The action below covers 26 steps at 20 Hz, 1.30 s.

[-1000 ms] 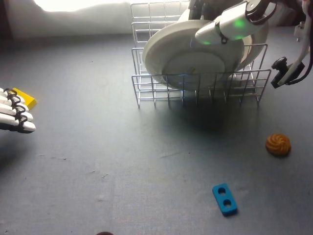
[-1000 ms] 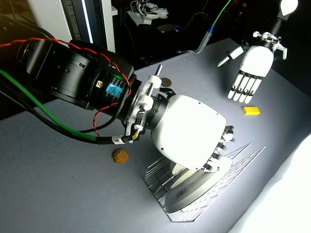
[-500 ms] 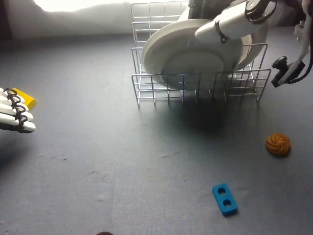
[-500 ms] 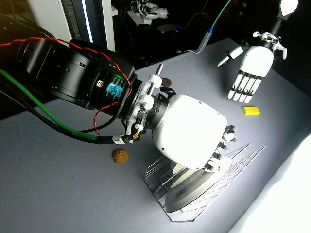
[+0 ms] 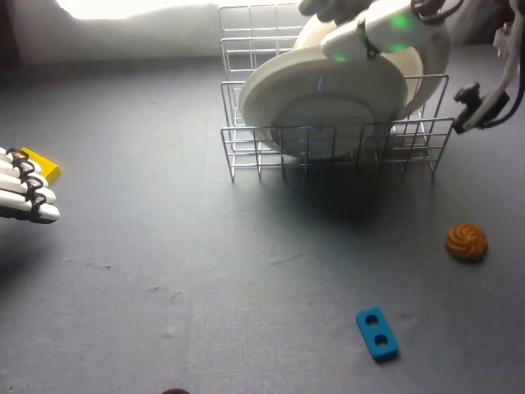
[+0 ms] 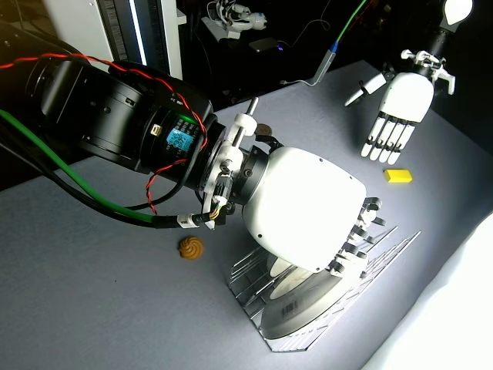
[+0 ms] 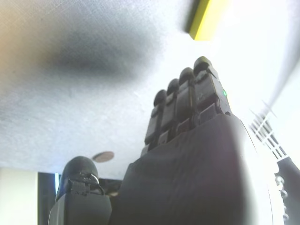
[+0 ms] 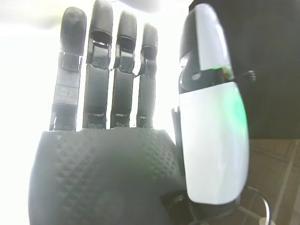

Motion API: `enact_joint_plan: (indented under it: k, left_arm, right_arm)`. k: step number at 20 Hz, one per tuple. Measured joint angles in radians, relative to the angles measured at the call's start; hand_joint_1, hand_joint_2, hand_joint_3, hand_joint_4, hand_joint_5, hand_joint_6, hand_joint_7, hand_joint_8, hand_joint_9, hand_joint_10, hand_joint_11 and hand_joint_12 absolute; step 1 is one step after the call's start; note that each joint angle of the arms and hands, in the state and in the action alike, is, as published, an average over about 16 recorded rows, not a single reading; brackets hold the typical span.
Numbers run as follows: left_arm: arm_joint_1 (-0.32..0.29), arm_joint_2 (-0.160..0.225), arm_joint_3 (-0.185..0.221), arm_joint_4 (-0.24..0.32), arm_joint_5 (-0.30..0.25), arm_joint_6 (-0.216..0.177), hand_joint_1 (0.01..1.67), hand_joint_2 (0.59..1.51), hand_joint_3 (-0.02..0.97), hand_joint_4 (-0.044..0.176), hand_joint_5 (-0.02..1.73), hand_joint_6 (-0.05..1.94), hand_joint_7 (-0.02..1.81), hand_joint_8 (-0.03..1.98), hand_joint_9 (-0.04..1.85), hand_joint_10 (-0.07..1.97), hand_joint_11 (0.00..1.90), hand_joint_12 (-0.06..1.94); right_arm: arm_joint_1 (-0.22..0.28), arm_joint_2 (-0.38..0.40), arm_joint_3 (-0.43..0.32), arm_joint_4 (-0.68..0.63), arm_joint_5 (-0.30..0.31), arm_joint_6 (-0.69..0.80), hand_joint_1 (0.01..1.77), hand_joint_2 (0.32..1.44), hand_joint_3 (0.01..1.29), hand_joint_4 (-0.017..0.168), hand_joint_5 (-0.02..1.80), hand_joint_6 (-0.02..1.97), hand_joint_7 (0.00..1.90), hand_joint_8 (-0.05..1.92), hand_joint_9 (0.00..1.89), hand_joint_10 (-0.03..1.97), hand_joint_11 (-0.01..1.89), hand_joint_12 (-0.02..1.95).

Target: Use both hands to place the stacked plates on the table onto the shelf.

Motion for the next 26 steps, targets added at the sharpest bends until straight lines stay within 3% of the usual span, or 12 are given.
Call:
enact_joint_plan:
  k: [8,12,15,18,22,26]
  left_arm:
    - [-0.032,0.000,-0.013,-0.008,-0.014,0.006,0.01,1.064,0.021,-0.003,0.02,0.01,0.02,0.00,0.02,0.01,0.02,-0.01]
    - [-0.065,0.006,-0.032,-0.030,-0.031,0.028,0.01,1.077,0.020,-0.003,0.09,0.05,0.12,0.04,0.10,0.06,0.06,0.12]
    - [-0.102,0.016,-0.058,-0.047,-0.051,0.053,0.01,1.089,0.021,-0.002,0.17,0.32,0.22,0.32,0.21,0.36,0.16,0.46]
    - [-0.157,0.037,-0.100,-0.065,-0.073,0.079,0.01,1.090,0.020,-0.001,0.41,0.67,0.50,0.67,0.49,0.72,0.43,0.82]
    - [-0.246,0.074,-0.176,-0.088,-0.108,0.110,0.13,1.159,0.019,0.017,0.82,1.16,0.95,1.15,0.96,1.19,0.90,1.31]
    - [-0.328,0.110,-0.250,-0.092,-0.136,0.118,0.28,1.229,0.016,0.054,1.21,1.64,1.35,1.63,1.39,1.67,1.36,1.78]
  right_arm:
    - [0.021,0.109,-0.129,-0.125,0.020,-0.029,1.08,1.03,0.01,-0.001,0.79,0.03,0.85,0.02,0.85,0.09,0.45,1.20]
    - [0.001,0.203,-0.227,-0.193,0.051,-0.061,0.92,1.04,0.01,-0.001,0.76,0.04,0.81,0.06,0.81,0.15,0.41,1.26]
    - [-0.025,0.277,-0.298,-0.227,0.079,-0.088,0.76,1.02,0.01,-0.001,0.71,0.27,0.76,0.34,0.75,0.46,0.41,1.39]
    - [-0.057,0.346,-0.358,-0.245,0.108,-0.112,0.59,0.98,0.01,-0.001,0.75,0.61,0.79,0.68,0.77,0.79,0.51,1.52]
    - [-0.092,0.415,-0.411,-0.260,0.141,-0.136,0.42,1.02,0.02,0.005,0.97,1.08,1.00,1.15,0.98,1.26,0.84,1.70]
    - [-0.116,0.455,-0.442,-0.291,0.174,-0.149,0.36,1.09,0.02,0.023,1.21,1.56,1.25,1.62,1.22,1.73,1.22,1.89]
